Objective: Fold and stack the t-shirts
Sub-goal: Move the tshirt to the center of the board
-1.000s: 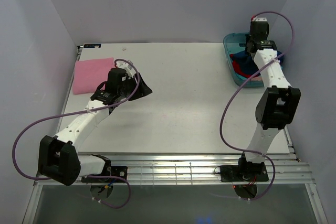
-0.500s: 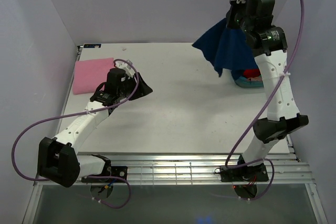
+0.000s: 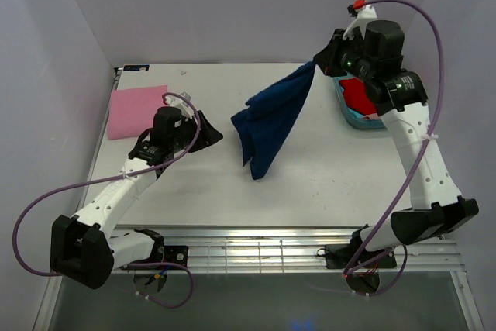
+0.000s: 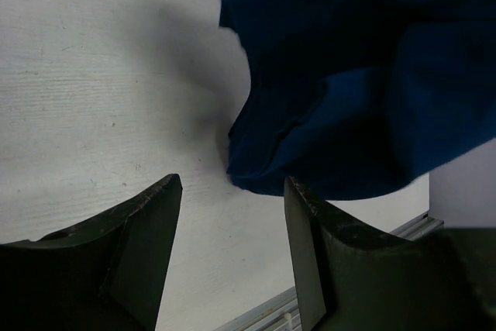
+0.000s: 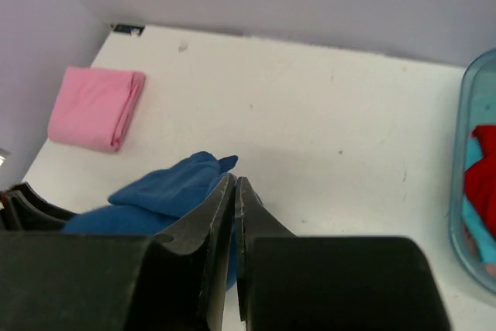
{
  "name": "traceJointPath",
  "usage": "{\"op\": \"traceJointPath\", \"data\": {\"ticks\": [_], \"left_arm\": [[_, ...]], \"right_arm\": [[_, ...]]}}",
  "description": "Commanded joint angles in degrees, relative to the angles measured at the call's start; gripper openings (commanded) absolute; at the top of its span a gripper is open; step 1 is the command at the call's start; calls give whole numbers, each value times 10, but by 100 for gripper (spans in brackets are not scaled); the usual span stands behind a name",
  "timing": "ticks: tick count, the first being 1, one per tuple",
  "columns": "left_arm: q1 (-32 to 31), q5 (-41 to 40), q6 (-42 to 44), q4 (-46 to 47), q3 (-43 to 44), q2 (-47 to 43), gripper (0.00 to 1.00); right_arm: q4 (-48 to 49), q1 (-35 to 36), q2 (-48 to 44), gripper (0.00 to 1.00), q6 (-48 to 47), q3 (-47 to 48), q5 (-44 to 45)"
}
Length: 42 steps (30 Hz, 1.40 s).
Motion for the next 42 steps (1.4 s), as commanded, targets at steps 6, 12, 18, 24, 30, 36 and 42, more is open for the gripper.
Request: {"op": "traceJointPath", "data": {"ticks": [6, 12, 18, 24, 30, 36, 42], "left_arm": [[-1, -8, -10, 8, -7, -34, 66], [-1, 1, 6, 15, -18, 19, 65], [-8, -5, 5, 14, -10, 53, 63], [-14, -1, 3, 12, -22, 53, 63], [-16, -3, -7, 11, -52, 33, 63], [-16, -6, -10, 5, -63, 26, 63], [-16, -7, -10, 0, -68, 22, 63]], "right_arm": [[18, 47, -1, 8, 40, -190, 133], [-9, 48, -68, 12, 57, -340, 296], [17, 91, -79, 56, -16, -416, 239], [61, 157, -4, 49, -36, -434, 96], [99, 230, 87, 43, -24, -425, 53], [100, 300, 158, 45, -25, -400, 45], [104, 318, 184, 46, -24, -398, 69]]}}
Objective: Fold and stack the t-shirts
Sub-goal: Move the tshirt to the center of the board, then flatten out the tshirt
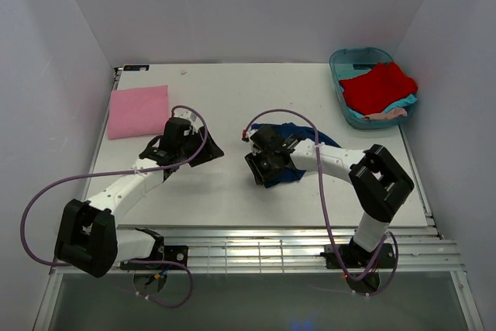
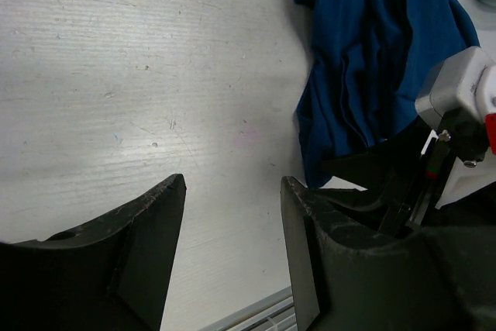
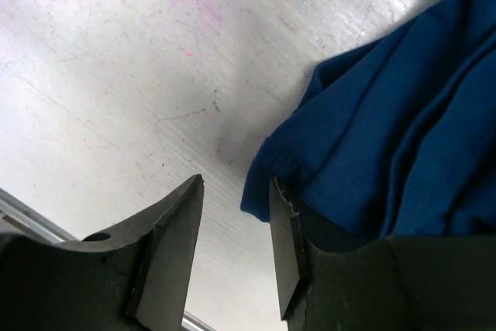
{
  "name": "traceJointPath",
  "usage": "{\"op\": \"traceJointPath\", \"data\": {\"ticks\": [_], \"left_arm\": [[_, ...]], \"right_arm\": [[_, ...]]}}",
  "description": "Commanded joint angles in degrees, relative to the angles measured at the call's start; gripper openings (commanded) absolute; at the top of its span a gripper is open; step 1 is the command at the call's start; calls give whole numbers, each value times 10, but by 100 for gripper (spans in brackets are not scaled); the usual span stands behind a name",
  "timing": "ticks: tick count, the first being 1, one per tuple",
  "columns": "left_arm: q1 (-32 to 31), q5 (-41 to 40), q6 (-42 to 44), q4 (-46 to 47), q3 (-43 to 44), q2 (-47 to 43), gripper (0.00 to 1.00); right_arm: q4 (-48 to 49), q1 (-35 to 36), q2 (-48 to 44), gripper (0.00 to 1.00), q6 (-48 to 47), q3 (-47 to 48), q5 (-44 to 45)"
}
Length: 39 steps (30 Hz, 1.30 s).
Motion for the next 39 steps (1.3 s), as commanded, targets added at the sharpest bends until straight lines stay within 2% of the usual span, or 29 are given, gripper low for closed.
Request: {"op": "traceJointPath", "data": {"ticks": [1, 12, 22, 28, 29, 30, 33, 36, 37, 39], "left_arm": [[-3, -1, -1, -1, -11, -25, 63], [-3, 0, -8, -6, -32, -48, 63], [-3, -4, -11, -12, -39, -66, 62], [-3, -8, -10, -16, -44, -75, 63], [-3, -10, -12, -16, -46, -77, 62], [-3, -10, -13, -16, -47, -77, 63], [-3, -9, -13, -16, -46, -79, 62], [-3, -12, -11, -15, -43, -77, 63], [-3, -13, -12, -15, -42, -77, 62], [-3, -14, -16, -12, -44, -76, 62]], "right_arm": [[21, 0, 7, 46, -4, 25, 31], [20, 8, 2, 46, -17, 44, 111], [28, 8, 50, 44, -25, 48, 122], [27, 8, 54, 21, -30, 36, 120], [25, 8, 51, 13, -30, 36, 124], [19, 9, 47, 10, -31, 39, 128], [-27, 13, 32, 8, -35, 86, 137], [-95, 22, 18, 8, -40, 225, 157], [-129, 31, 10, 8, -45, 316, 173], [-170, 45, 10, 8, -62, 429, 186]]}}
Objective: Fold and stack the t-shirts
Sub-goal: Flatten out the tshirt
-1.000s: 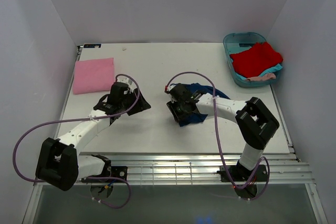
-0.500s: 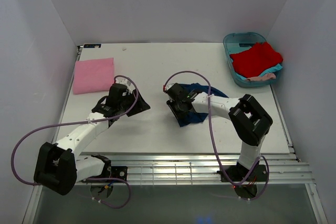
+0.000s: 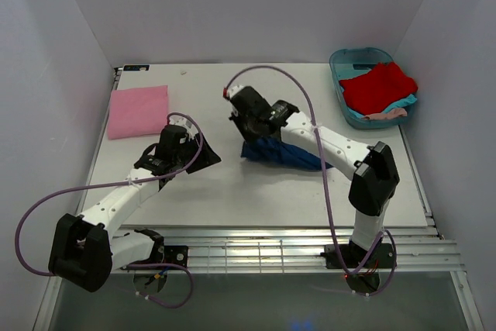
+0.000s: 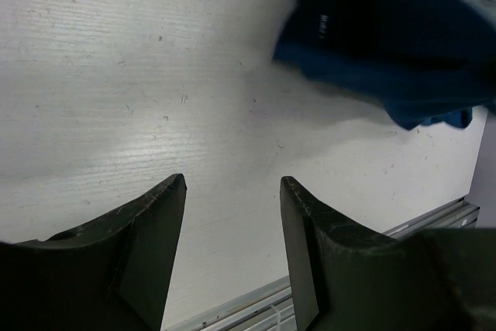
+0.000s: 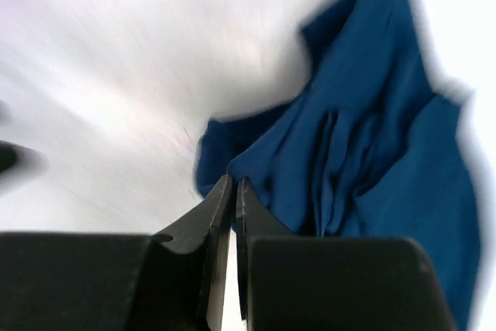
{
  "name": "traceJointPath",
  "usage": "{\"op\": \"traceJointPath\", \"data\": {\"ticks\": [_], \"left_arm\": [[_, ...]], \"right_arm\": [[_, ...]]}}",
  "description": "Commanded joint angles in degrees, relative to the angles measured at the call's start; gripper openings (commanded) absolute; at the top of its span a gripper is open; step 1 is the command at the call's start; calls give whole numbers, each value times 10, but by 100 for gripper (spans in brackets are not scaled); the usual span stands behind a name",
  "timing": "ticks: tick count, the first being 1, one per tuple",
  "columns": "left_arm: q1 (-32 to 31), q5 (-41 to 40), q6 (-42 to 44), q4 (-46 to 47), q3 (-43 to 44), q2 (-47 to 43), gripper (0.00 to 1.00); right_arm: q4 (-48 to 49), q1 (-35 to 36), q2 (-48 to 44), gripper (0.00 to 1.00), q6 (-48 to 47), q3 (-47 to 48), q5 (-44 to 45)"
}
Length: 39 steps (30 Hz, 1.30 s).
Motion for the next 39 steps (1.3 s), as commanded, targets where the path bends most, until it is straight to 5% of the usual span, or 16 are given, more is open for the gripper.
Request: {"op": "traceJointPath", "data": {"ticks": [1, 2, 5, 13, 20, 28, 30, 31, 32, 33, 36, 39], "left_arm": [[-3, -9, -8, 4, -2, -16, 62], [-3, -9, -10, 9, -3, -15, 62], [-3, -11, -17, 18, -4, -15, 62], [-3, -29, -13, 14, 6, -34, 62], [-3, -21, -1, -4, 5, -63, 61], [-3, -100, 23, -55, 16, -64, 61], [-3, -137, 26, -72, 24, -51, 60], [-3, -147, 28, -89, 30, -36, 61], [-3, -165, 30, -98, 34, -28, 60], [-3, -174, 29, -110, 37, -21, 61], [-3, -232, 13, -164, 41, 4, 60], [-3, -284, -18, -194, 32, -13, 60]], "right_arm": [[-68, 29, -41, 8, -31, 238, 40], [-121, 30, -20, 8, -37, 377, 51], [-170, 33, -5, 9, -62, 524, 80], [-99, 9, -174, 10, -74, 156, 249], [-119, -70, -298, 8, 77, -126, 322], [-218, -115, -314, 9, 161, -172, 440], [-219, -118, -298, 16, 164, -157, 436], [-218, -118, -280, 27, 166, -151, 417], [-208, -118, -272, 49, 150, -146, 398], [-172, -118, -266, 56, 138, -143, 380], [-62, -116, -256, 62, 80, -146, 263], [89, -116, -267, 62, 13, -185, 37]]}}
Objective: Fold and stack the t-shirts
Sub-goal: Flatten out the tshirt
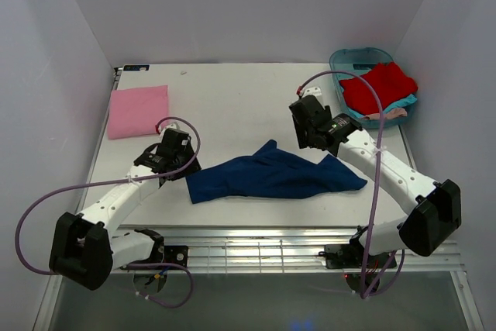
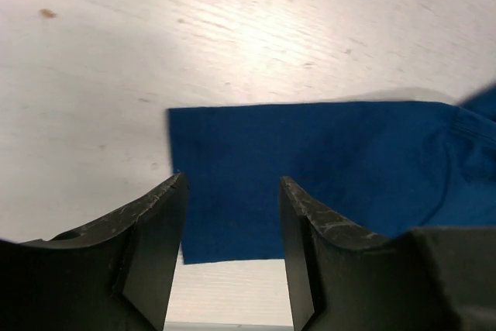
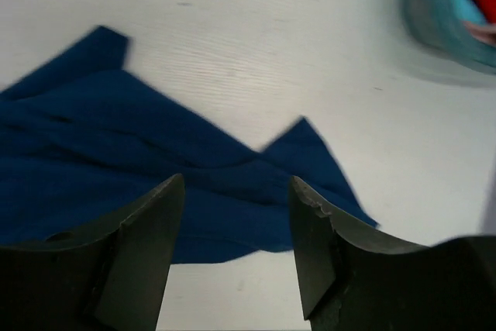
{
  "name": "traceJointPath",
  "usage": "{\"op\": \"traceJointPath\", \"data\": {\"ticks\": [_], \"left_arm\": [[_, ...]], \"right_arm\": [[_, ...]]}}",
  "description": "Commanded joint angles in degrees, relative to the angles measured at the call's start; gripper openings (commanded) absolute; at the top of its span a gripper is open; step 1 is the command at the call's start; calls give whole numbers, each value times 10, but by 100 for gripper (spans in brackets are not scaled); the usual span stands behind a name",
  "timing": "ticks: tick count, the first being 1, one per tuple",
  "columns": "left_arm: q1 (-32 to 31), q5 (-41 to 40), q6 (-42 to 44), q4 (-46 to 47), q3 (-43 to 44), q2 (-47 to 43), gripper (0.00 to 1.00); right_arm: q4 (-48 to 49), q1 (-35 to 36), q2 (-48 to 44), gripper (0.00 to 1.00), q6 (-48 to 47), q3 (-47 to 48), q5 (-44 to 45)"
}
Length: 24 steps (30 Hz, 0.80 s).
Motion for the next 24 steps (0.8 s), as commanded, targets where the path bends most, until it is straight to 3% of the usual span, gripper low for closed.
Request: {"op": "traceJointPath", "data": {"ticks": [1, 4, 11, 15, 24], "left_arm": [[-3, -94, -34, -60, 6, -34, 61], [-3, -143, -75, -81, 11, -103, 63], [-1, -253, -131, -158, 63, -216, 66], [-1, -261, -147, -184, 79, -250, 68], [-1, -225, -171, -207, 62, -278, 68]], "right_arm": [[214, 3, -2, 62, -79, -30, -317], [243, 24, 74, 61, -101, -17, -420], [319, 99, 225, 63, -130, 56, -526], [321, 135, 323, 64, -146, 136, -543], [324, 170, 443, 65, -154, 289, -545]]}}
